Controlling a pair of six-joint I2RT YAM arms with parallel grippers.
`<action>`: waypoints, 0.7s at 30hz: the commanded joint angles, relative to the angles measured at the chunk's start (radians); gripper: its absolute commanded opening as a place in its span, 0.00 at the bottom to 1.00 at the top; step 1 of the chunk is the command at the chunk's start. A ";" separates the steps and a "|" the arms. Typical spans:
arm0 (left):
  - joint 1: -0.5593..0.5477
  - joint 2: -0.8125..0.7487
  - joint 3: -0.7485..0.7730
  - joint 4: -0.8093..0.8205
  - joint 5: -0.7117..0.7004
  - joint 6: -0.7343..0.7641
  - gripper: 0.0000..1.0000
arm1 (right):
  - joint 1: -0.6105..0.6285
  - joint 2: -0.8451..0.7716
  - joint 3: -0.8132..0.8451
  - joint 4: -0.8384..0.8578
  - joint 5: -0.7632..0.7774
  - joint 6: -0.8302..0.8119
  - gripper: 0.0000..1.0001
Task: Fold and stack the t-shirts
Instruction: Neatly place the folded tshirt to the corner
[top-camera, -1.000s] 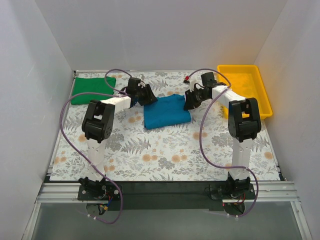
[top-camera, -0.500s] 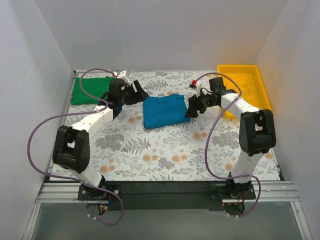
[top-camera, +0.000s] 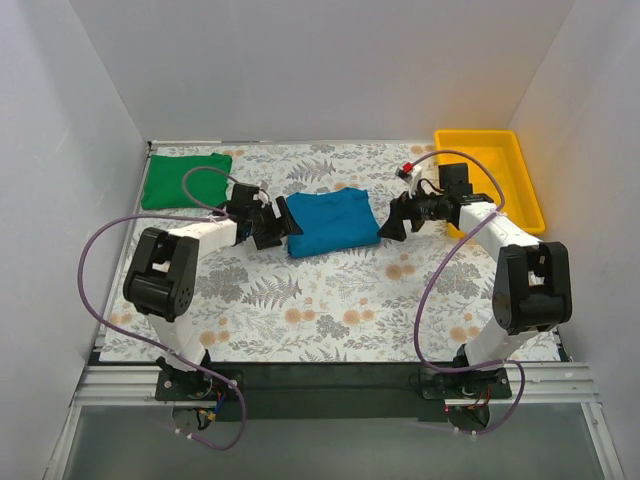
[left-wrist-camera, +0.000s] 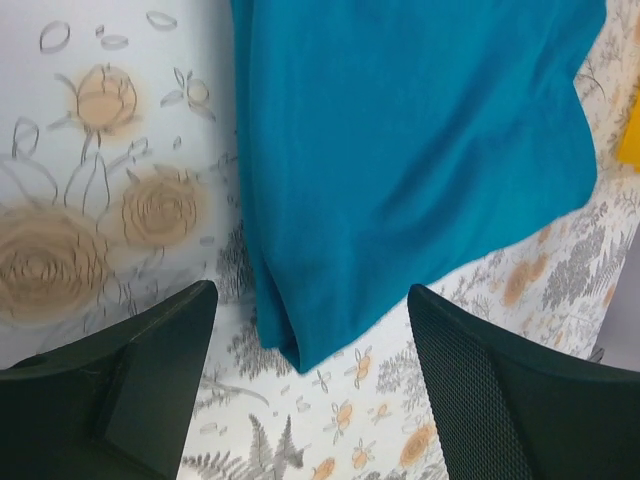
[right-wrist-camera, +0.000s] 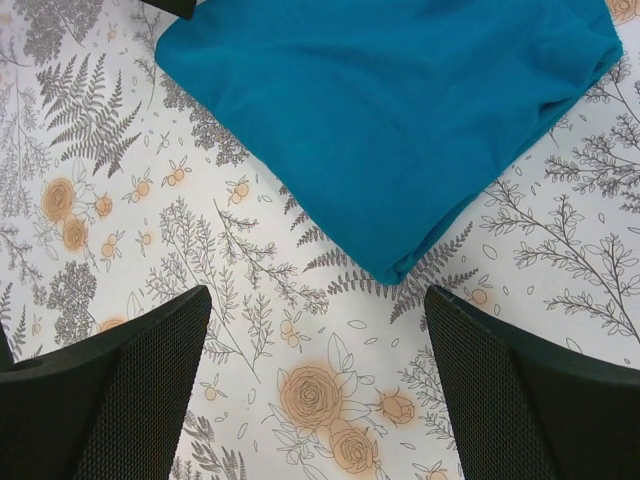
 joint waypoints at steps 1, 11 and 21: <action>0.006 0.073 0.108 -0.067 0.028 -0.013 0.77 | -0.028 -0.020 -0.023 0.040 -0.069 0.014 0.93; 0.008 0.225 0.220 -0.161 0.101 -0.028 0.58 | -0.066 -0.032 -0.030 0.046 -0.108 0.023 0.93; 0.006 0.304 0.232 -0.122 0.210 -0.090 0.40 | -0.105 -0.043 -0.033 0.048 -0.136 0.030 0.93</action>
